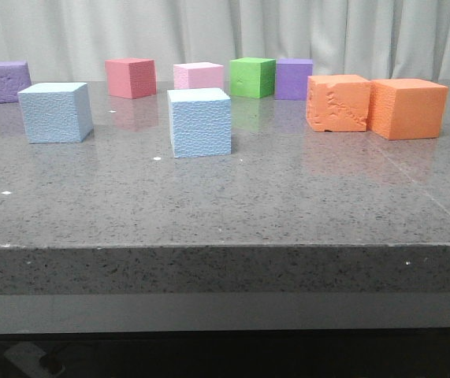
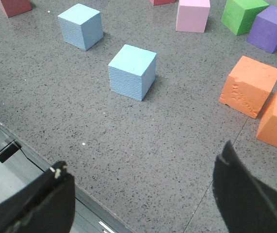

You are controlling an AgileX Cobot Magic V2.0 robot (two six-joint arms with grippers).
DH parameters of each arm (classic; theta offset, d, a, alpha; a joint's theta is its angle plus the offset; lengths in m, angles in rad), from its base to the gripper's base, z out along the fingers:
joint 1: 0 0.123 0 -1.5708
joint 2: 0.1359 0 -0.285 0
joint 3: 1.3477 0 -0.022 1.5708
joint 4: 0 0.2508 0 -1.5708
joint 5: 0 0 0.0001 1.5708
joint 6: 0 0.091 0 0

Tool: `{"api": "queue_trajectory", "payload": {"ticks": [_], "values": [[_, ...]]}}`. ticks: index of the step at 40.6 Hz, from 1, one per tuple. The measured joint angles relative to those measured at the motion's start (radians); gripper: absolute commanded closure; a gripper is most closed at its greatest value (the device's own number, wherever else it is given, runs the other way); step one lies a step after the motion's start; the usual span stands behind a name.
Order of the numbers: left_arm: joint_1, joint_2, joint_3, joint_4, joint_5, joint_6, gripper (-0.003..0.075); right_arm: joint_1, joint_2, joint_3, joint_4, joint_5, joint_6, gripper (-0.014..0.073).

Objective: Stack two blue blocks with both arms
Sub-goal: 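Move the left gripper toward the other light-blue cube, then grasp the second light-blue cube with the left gripper and lift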

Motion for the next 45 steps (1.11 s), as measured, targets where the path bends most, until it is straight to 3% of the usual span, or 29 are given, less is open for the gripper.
{"api": "queue_trajectory", "payload": {"ticks": [8,14,34,45], "values": [[-0.015,0.163,-0.065,0.0,-0.126,0.002,0.008,0.0,0.0,0.0,0.0,0.0,0.0,0.0001],[-0.015,0.298,-0.157,0.0,-0.115,0.002,0.008,0.0,0.0,0.0,0.0,0.0,0.0,0.0001],[-0.016,0.75,-0.572,0.0,0.195,-0.003,0.008,0.0,0.0,0.0,0.0,0.0,0.0,0.0001],[-0.016,0.929,-0.712,0.059,0.325,-0.143,0.008,0.0,0.0,0.0,0.0,0.0,0.0,0.0001]]}}
